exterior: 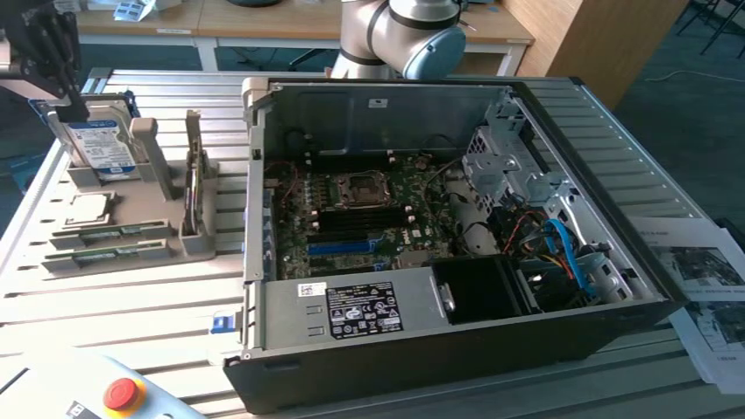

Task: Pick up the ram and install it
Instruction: 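Pick up the ram and move it above insertion slot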

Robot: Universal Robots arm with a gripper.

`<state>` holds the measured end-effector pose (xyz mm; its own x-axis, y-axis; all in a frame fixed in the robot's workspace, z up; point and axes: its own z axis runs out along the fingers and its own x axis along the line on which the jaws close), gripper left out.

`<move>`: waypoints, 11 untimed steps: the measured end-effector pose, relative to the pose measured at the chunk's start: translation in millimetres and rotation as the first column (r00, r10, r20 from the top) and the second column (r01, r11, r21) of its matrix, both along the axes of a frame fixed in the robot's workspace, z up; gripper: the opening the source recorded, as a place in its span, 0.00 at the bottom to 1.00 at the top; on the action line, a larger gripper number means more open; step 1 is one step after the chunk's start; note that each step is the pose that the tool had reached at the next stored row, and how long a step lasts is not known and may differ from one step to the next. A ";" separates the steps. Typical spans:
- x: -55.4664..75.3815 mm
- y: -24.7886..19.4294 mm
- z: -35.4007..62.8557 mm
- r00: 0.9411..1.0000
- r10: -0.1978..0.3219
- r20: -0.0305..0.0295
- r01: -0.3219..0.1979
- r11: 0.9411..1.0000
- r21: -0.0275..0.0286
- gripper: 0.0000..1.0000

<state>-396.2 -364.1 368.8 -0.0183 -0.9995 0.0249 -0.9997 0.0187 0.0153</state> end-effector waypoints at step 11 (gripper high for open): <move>0.0 0.0 -20.0 1.000 0.000 0.000 0.000 1.000 0.000 0.10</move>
